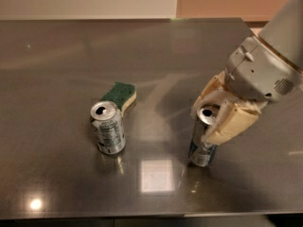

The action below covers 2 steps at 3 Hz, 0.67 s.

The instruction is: Move redbull can near 7up can

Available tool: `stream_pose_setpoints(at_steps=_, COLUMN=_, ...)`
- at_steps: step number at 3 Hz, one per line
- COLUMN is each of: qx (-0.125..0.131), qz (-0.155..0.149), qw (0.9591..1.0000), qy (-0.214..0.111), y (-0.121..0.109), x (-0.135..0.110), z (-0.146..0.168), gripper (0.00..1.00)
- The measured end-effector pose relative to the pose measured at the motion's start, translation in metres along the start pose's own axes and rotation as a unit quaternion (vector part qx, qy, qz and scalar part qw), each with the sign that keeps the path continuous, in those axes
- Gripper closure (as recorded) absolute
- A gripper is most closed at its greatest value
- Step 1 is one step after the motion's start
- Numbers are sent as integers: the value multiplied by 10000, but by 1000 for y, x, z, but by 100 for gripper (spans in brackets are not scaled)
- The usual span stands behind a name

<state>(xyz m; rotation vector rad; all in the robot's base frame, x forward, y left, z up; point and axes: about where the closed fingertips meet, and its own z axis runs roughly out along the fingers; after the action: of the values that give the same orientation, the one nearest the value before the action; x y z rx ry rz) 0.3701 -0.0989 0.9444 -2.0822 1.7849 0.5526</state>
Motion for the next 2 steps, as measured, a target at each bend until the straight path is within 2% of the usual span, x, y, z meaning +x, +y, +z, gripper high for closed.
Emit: stream_pose_setpoints(at_steps=2, qx=-62, qz=-253, qw=9989, qy=-388, y=-58, x=-68, z=28, gripper=100)
